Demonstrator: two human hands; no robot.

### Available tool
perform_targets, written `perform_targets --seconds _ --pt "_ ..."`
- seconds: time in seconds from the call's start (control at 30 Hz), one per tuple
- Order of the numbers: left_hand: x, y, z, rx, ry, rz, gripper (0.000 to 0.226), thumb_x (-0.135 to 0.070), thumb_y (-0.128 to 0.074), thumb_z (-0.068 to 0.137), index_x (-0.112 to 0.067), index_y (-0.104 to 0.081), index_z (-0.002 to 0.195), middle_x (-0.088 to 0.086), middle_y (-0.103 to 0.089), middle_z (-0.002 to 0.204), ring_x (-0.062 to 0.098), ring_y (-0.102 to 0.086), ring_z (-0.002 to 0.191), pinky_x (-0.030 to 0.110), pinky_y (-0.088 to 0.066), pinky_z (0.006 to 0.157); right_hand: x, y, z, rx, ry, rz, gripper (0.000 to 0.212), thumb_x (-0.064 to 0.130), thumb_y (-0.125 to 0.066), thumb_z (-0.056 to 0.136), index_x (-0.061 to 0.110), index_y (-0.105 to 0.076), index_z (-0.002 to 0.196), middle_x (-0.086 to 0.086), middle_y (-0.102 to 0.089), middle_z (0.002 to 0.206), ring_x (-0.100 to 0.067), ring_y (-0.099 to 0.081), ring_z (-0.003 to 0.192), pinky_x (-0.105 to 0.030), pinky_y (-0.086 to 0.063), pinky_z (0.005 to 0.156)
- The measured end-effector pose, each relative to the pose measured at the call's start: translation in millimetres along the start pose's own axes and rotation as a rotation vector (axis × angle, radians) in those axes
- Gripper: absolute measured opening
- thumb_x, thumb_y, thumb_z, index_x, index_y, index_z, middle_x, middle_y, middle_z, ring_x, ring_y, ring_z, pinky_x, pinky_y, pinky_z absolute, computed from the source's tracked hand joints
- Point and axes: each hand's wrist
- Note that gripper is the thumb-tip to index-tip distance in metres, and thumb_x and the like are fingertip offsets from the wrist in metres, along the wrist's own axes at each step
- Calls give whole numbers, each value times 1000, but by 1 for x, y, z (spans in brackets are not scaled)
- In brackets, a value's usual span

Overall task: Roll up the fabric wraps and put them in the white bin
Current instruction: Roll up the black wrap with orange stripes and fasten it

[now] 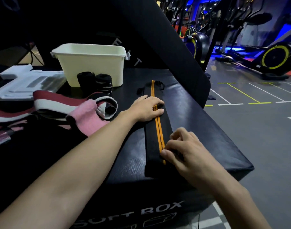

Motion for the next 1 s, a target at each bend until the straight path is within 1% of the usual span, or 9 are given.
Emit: perform_targets --seconds 0.1,0.23,0.3,0.37,0.6,0.67,0.77,0.83,1.0 --pt "-3 3 -5 -91 -44 -5 39 -54 -58 97 -42 -58 135 -9 -49 148 26 -36 140 46 -34 114 9 -6 4 -103 25 -5 5 37 -62 95 35 -60 99 21 -46 100 -9 -47 96 -39 -46 80" --pt "-7 6 -11 -155 10 21 31 -60 -59 94 -48 -64 123 -9 -50 134 25 -39 126 42 -32 103 19 -9 1 -272 106 -128 8 25 -67 87 31 -61 90 16 -61 84 -7 -53 75 -35 -46 66" --pt "-9 7 -13 -163 46 6 33 -62 -60 93 -48 -66 122 -8 -52 130 26 -41 123 42 -32 103 18 -12 -5 -341 181 -168 2 25 -64 91 25 -66 90 14 -65 85 -11 -57 73 -36 -49 66" --pt "-10 8 -14 -175 53 -35 33 -59 -63 93 -45 -68 122 -6 -56 129 29 -43 122 43 -37 106 16 -15 -14 -360 234 -183 15 30 -60 97 22 -70 91 12 -68 91 -14 -62 78 -37 -49 68" --pt "-12 10 -18 -227 73 -92 27 -49 -67 95 -35 -74 117 -4 -66 130 31 -46 130 39 -37 107 4 -18 -27 -284 212 -170 37 46 -71 88 23 -73 117 12 -68 114 -11 -64 104 -35 -51 81" --pt "-12 15 -23 -128 68 -100 43 -57 -63 94 -33 -69 130 -6 -62 139 30 -38 138 39 -32 112 2 -19 -23 -290 216 -174 35 40 -70 87 23 -73 118 12 -68 113 -12 -64 103 -35 -52 81" --pt "-10 21 -30 91 63 -33 71 -74 -53 90 -37 -49 150 -7 -37 163 32 -19 152 49 -18 124 2 -15 -16 -258 225 -184 33 40 -64 90 24 -70 119 13 -68 113 -11 -64 101 -34 -50 82" --pt "-5 21 -30 124 58 -25 73 -73 -55 90 -38 -45 153 -8 -28 167 31 -15 154 50 -14 125 5 -8 -12 -200 207 -188 35 40 -65 88 29 -64 121 17 -69 110 -6 -62 99 -31 -47 81" --pt "-1 22 -28 107 49 -173 74 -69 -74 78 -39 -56 144 -12 -38 162 18 -27 153 43 -25 125 17 7 -5 -79 135 -177 24 45 -66 82 37 -55 102 28 -59 83 14 -44 88 -18 -37 77"
Point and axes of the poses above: each hand's wrist, its own z-axis towards the middle knuckle, its own y-axis out of the back of the hand, x = y × z
